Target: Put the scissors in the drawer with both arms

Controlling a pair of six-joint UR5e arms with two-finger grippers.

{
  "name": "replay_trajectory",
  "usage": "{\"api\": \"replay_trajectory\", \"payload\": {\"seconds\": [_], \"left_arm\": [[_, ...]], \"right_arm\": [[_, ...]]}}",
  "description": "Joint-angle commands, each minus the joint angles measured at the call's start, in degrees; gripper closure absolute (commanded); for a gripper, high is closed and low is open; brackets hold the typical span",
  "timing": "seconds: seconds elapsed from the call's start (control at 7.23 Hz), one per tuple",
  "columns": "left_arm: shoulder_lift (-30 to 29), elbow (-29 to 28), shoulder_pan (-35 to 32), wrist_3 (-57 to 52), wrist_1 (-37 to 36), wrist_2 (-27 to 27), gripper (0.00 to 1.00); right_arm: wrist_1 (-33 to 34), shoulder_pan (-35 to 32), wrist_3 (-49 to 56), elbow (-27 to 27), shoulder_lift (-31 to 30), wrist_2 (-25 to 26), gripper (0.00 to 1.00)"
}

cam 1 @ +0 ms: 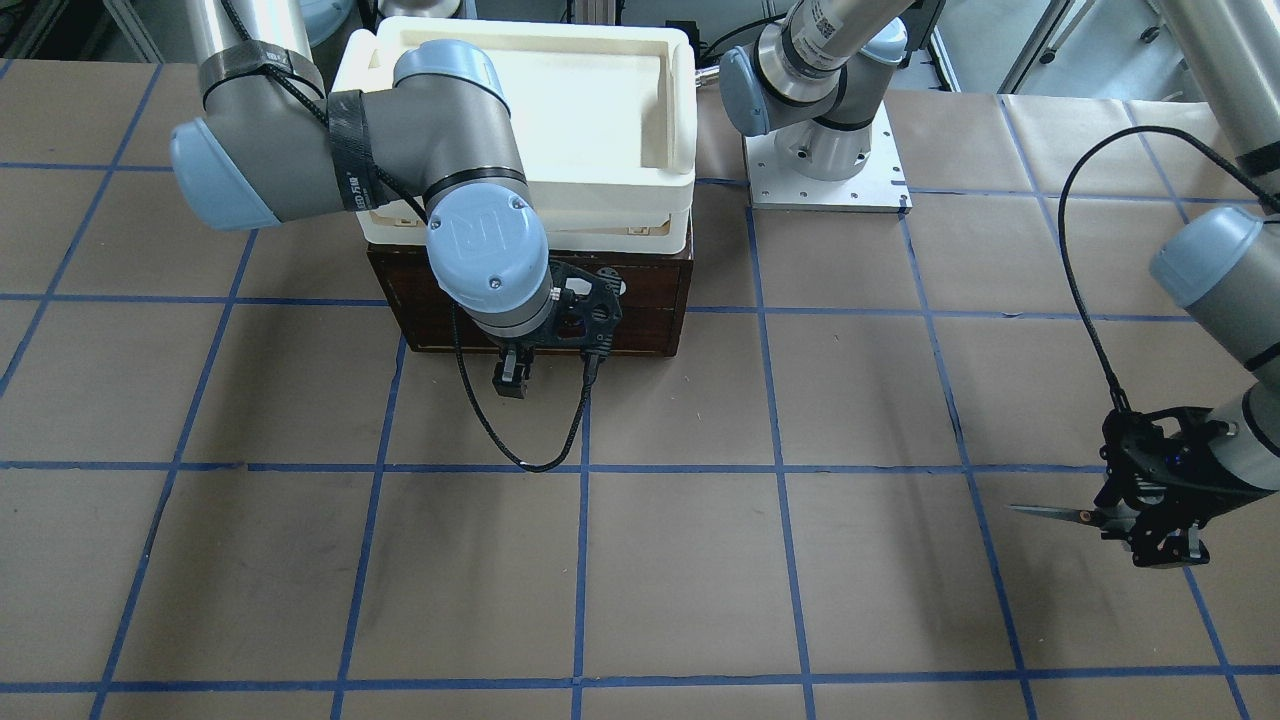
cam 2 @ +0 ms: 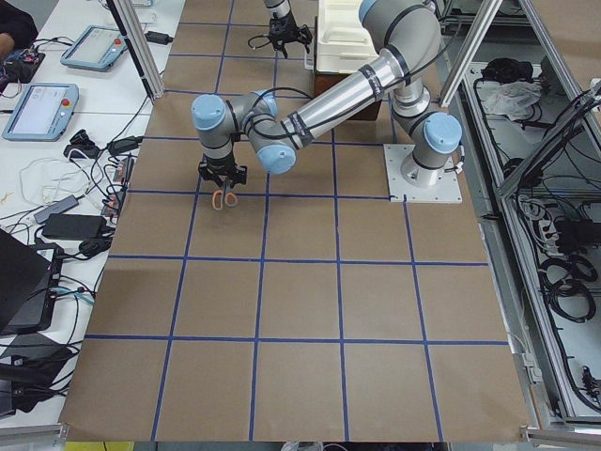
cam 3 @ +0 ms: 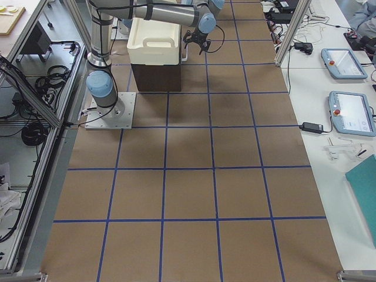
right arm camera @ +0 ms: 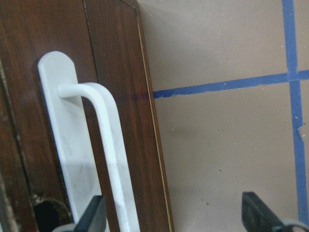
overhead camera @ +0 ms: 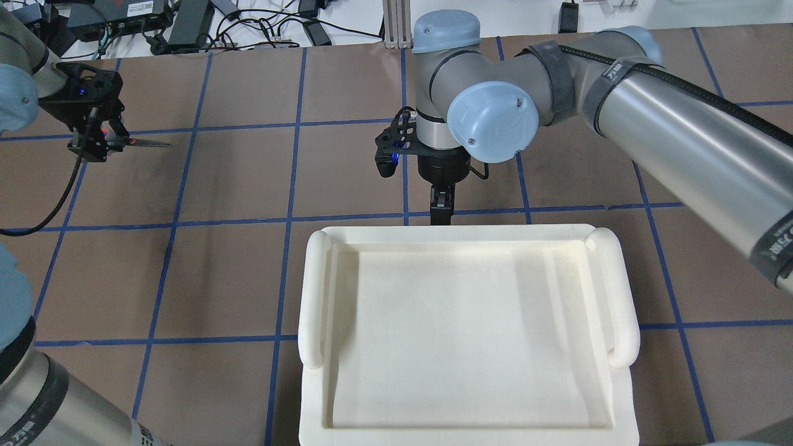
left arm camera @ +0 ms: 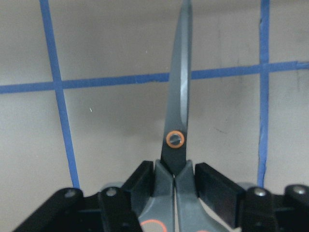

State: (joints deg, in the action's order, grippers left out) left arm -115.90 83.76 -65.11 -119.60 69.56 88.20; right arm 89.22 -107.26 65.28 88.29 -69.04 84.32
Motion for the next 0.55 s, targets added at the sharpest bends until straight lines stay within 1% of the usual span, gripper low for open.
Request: {"api": "replay_trajectory", "payload": {"seconds": [0.0, 0.14, 0.42], "left_arm": [[4.7, 0.0, -1.2, 0.1, 4.7, 1.2, 1.00], [6.3, 0.1, -1.3, 0.7, 5.1, 1.5, 1.00], [7.2, 0.4, -2.9, 0.0, 5.2, 2.5, 1.00]], "right_arm": [[-0.5, 0.0, 0.5, 0.7, 0.1, 0.5, 0.00], [-0.5, 0.0, 0.8, 0.7, 0.2, 0.5, 0.00], [-0.5, 0.2, 1.3, 0.7, 0.5, 0.5, 0.00]]}}
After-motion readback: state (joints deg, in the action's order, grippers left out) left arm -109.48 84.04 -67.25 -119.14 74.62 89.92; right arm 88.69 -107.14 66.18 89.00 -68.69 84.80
